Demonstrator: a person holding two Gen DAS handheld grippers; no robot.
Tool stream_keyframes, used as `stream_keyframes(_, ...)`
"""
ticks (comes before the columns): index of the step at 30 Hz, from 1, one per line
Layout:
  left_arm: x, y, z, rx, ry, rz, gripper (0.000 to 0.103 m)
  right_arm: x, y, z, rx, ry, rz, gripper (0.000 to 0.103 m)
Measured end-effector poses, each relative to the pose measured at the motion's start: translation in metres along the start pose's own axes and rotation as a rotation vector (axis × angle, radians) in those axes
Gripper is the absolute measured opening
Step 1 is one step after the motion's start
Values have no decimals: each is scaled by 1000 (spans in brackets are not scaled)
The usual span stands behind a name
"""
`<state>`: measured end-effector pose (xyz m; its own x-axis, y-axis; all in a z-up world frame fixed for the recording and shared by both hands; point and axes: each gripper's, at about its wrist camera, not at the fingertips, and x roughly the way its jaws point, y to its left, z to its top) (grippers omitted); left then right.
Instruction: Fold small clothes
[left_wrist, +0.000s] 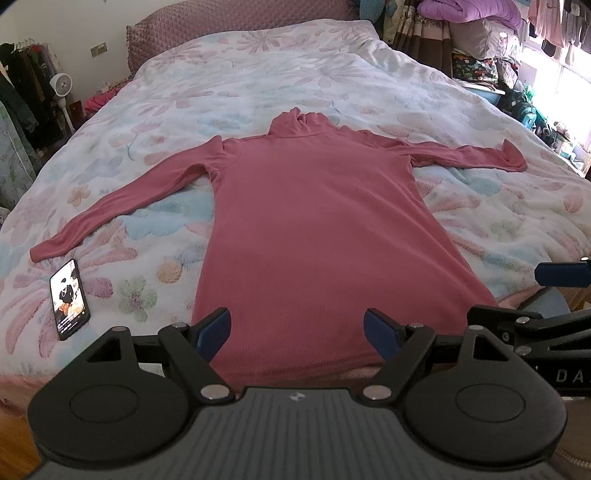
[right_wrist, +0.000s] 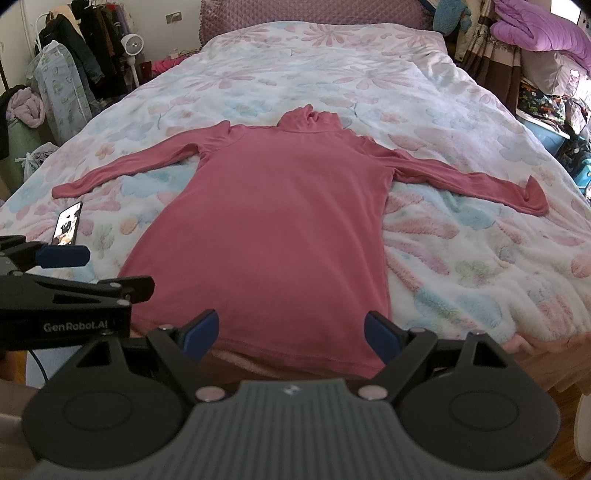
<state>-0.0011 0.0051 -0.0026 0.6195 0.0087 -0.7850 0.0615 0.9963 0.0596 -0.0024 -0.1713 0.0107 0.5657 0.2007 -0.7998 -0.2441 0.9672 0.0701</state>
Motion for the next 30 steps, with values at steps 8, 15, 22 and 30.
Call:
stream_keyframes(8, 0, -1, 0, 0, 1, 1, 95, 0, 0, 0, 0, 0, -1, 82)
stream_keyframes(15, -1, -1, 0, 0, 2, 1, 95, 1, 0, 0, 0, 0, -1, 82)
stream_keyframes(22, -1, -1, 0, -1, 2, 2, 95, 1, 0, 0, -1, -1, -2, 82)
stream_keyframes(30, 0, -3, -2, 0, 2, 2, 95, 2, 0, 0, 0, 0, -1, 82)
